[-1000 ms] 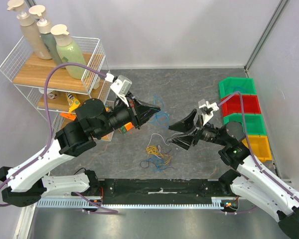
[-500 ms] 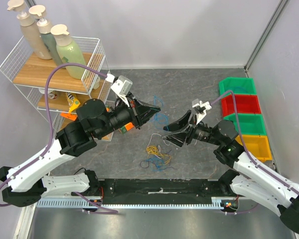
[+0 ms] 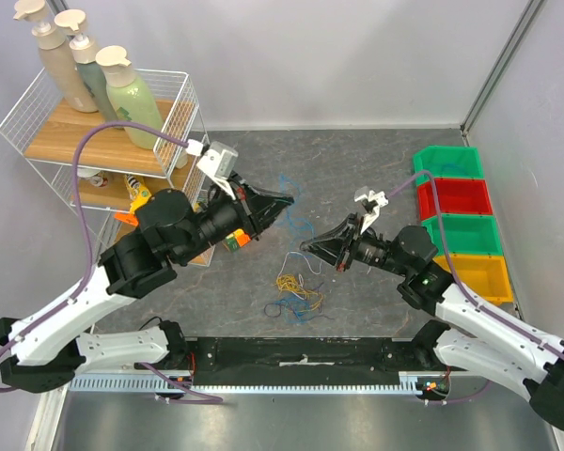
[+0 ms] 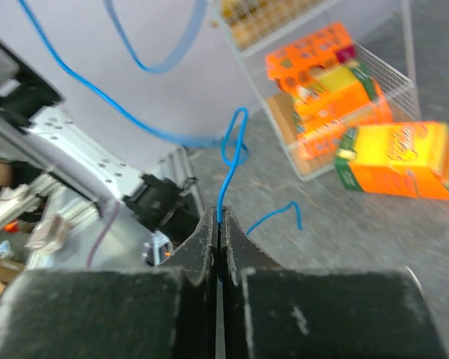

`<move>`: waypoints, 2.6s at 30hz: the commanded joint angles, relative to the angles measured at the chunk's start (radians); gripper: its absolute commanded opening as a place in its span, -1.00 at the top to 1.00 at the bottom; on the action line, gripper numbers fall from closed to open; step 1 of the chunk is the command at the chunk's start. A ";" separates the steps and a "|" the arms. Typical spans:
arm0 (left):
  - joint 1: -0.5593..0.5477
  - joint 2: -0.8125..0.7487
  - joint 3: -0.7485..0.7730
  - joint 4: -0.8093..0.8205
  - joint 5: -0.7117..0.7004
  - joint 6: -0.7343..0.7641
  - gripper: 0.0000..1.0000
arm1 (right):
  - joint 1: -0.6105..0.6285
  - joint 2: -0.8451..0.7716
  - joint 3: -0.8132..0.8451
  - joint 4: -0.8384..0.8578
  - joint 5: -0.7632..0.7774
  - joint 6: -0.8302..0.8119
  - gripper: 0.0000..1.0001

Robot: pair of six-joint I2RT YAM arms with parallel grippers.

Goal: Untangle the cables

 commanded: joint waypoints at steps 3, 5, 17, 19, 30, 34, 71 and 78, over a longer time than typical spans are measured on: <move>0.000 -0.152 -0.018 -0.012 -0.253 0.085 0.96 | 0.004 -0.153 0.057 -0.430 0.368 -0.159 1.00; 0.000 -0.193 -0.017 -0.021 -0.265 0.110 0.96 | 0.004 -0.233 0.062 -0.575 0.541 -0.176 1.00; 0.001 -0.310 -0.095 0.023 -0.373 0.154 0.96 | 0.004 -0.581 0.022 -0.799 0.872 -0.124 1.00; 0.000 -0.295 -0.091 0.023 -0.350 0.147 0.97 | 0.004 -0.576 0.022 -0.770 0.814 -0.135 1.00; 0.002 -0.022 -0.121 -0.060 -0.366 0.038 0.96 | 0.004 -0.440 0.160 -0.668 0.589 -0.176 1.00; 0.023 0.100 -0.126 -0.110 -0.289 -0.022 0.84 | 0.004 -0.411 0.267 -0.731 0.654 -0.169 1.00; 0.057 -0.150 -0.360 0.022 0.324 -0.099 -0.40 | -0.616 0.395 1.102 -1.052 0.998 -0.472 1.00; 0.057 -0.150 -0.361 0.040 0.336 -0.073 -0.40 | -0.737 0.431 1.071 -1.030 0.947 -0.483 1.00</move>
